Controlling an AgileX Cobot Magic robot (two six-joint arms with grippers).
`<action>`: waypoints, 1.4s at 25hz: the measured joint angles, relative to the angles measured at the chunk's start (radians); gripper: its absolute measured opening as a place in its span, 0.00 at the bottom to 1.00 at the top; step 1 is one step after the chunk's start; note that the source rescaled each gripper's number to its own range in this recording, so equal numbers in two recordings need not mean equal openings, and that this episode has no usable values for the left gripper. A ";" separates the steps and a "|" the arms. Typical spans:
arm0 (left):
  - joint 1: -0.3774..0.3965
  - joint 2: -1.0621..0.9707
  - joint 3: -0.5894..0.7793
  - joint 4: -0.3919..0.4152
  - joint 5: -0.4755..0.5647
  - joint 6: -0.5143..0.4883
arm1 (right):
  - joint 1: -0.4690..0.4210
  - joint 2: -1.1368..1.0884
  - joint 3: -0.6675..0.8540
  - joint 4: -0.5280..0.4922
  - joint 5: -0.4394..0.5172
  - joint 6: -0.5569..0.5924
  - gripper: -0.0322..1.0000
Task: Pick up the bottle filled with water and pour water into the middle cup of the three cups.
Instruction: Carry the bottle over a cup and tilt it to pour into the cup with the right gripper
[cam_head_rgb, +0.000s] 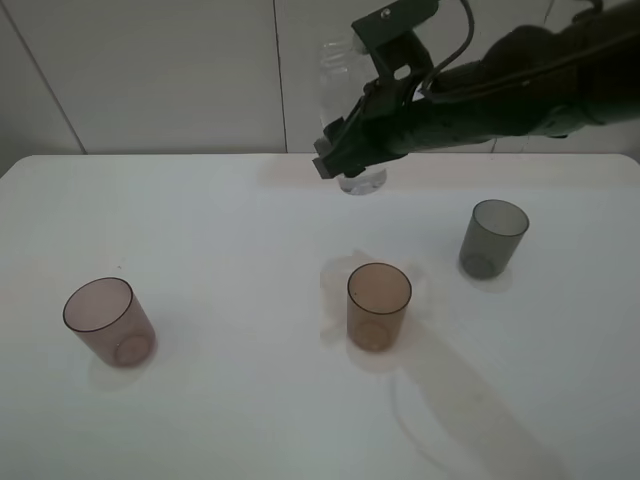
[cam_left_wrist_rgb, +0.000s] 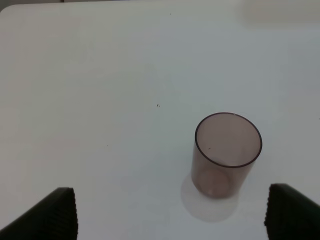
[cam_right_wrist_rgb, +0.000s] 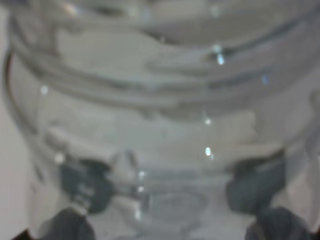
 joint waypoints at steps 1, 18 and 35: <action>0.000 0.000 0.000 0.000 0.000 0.000 | -0.006 -0.034 0.039 -0.002 0.000 0.004 0.04; 0.000 0.000 0.000 0.000 0.000 0.000 | -0.093 -0.459 0.358 -0.786 0.429 0.804 0.04; 0.000 0.000 0.000 0.000 0.000 0.000 | 0.127 -0.425 0.379 -1.051 0.596 0.888 0.04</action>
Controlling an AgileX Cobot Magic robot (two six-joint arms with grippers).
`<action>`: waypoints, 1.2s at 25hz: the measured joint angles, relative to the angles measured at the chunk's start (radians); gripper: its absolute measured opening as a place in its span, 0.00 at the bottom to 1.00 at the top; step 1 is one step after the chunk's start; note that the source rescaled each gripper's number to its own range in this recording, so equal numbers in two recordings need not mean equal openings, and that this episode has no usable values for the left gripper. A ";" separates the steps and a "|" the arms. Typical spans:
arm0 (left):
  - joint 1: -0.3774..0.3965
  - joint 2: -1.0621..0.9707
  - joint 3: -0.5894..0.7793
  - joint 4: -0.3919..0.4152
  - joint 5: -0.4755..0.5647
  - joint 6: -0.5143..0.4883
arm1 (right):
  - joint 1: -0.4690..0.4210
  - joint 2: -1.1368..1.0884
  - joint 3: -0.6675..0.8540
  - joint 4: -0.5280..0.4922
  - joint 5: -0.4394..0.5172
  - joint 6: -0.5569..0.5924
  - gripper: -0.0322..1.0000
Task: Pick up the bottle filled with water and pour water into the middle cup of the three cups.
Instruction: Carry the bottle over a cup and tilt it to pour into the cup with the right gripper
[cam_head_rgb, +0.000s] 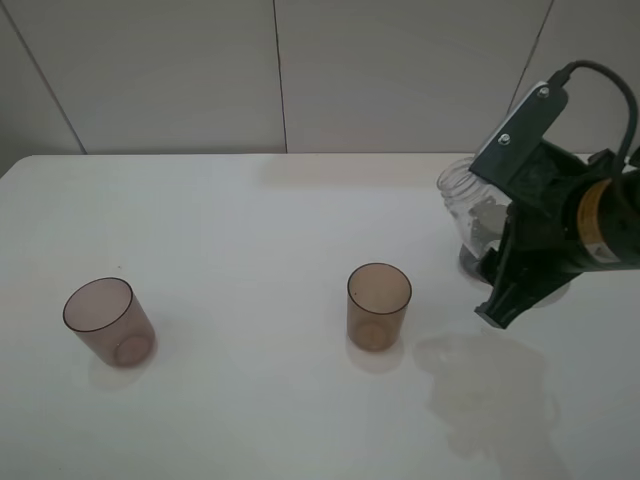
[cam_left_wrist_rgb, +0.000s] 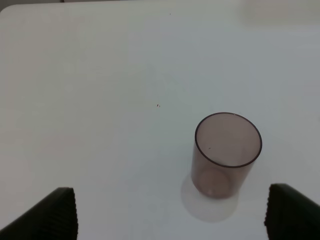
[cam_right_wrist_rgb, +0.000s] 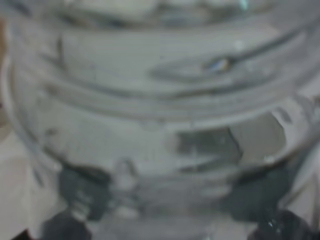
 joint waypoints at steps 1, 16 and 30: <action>0.000 0.000 0.000 0.000 0.000 0.000 | 0.000 0.010 0.000 -0.009 0.002 0.000 0.04; 0.000 0.000 0.000 0.000 0.000 0.000 | 0.059 0.120 0.049 -0.191 0.003 0.060 0.04; 0.000 0.000 0.000 0.000 0.000 0.000 | 0.150 0.267 0.049 -0.347 0.052 0.157 0.04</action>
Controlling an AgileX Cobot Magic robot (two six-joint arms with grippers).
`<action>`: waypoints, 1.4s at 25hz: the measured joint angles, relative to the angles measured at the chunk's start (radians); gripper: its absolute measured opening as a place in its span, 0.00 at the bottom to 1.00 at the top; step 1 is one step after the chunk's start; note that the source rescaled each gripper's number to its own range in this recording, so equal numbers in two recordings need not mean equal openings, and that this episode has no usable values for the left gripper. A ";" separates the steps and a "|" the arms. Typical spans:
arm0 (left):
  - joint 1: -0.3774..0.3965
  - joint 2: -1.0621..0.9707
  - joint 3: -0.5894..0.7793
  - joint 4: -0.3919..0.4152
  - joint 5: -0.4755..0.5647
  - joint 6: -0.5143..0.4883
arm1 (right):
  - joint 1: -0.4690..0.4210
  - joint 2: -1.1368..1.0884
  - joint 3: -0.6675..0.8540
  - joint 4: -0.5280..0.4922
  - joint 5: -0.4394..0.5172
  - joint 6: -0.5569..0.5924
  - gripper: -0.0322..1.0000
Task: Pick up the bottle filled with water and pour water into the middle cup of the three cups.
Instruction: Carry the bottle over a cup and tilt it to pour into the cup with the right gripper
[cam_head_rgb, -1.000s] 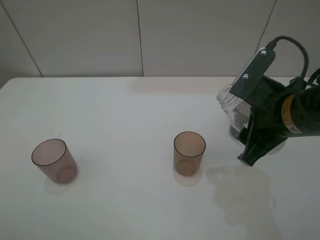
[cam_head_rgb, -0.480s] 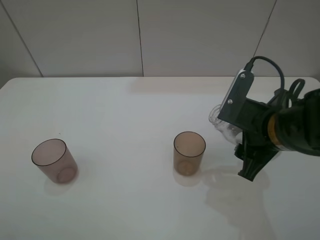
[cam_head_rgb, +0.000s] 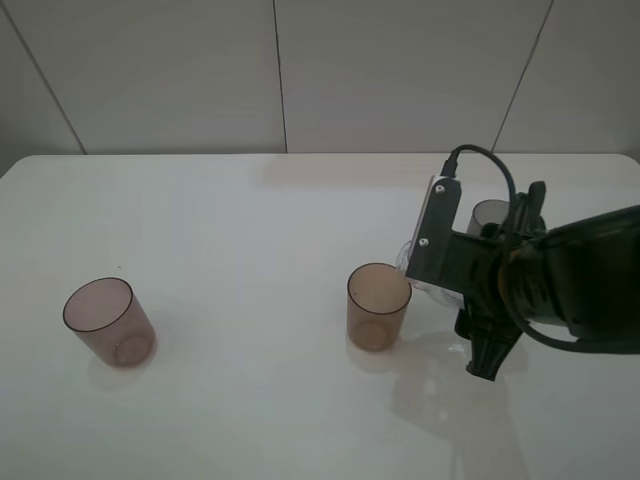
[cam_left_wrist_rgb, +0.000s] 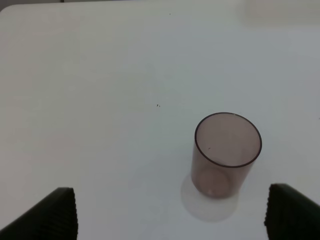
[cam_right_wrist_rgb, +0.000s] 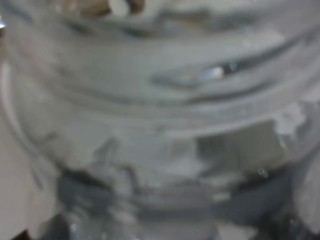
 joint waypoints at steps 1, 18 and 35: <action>0.000 0.000 0.000 0.000 0.000 0.000 | 0.001 0.003 0.000 -0.004 0.004 0.000 0.04; 0.000 0.000 0.000 0.000 0.000 0.000 | 0.002 0.004 0.000 -0.133 0.078 0.000 0.04; 0.000 0.000 0.000 0.000 0.000 0.000 | 0.002 0.109 -0.004 -0.211 0.099 0.000 0.04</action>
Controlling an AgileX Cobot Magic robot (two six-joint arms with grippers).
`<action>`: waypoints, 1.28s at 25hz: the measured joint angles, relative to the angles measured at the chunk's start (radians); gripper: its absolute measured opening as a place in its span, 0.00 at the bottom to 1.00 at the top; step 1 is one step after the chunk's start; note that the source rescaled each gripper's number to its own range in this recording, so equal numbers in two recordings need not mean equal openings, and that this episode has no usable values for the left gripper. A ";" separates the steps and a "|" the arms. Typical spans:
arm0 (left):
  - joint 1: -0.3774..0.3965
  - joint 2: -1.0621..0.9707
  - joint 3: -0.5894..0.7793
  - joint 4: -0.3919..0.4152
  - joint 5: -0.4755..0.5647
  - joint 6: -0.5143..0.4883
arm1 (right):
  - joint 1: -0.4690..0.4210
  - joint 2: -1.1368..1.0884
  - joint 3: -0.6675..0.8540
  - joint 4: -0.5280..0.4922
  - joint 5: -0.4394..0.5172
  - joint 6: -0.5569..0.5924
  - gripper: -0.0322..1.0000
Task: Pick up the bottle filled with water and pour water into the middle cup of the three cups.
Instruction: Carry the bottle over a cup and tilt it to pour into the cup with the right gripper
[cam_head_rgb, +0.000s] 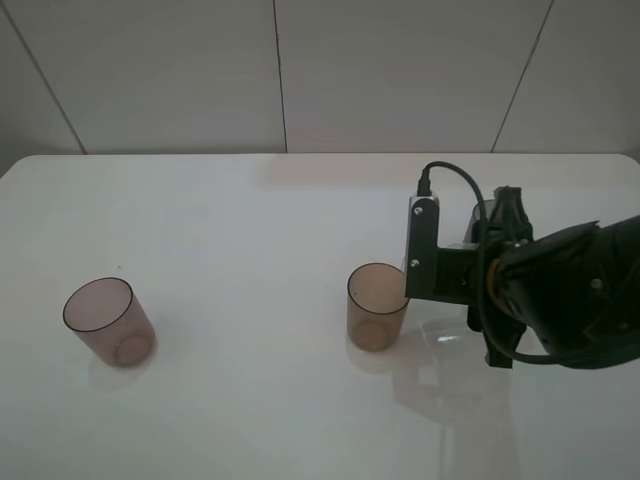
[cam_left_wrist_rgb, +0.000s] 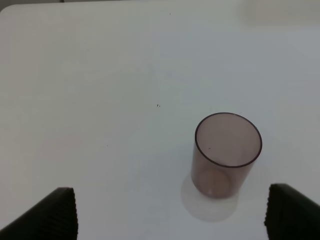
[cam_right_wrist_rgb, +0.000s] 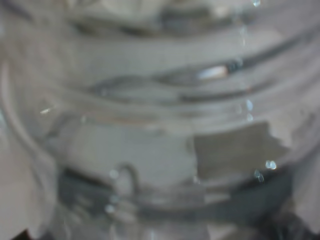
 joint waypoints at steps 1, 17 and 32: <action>0.000 0.000 0.000 0.000 0.000 0.000 | 0.000 0.000 -0.002 -0.003 0.006 0.000 0.04; 0.000 0.000 0.000 0.000 0.000 0.000 | 0.059 0.000 -0.022 -0.060 0.093 0.000 0.04; 0.000 0.000 0.000 0.000 0.000 0.000 | 0.070 0.000 -0.022 -0.127 0.112 0.000 0.04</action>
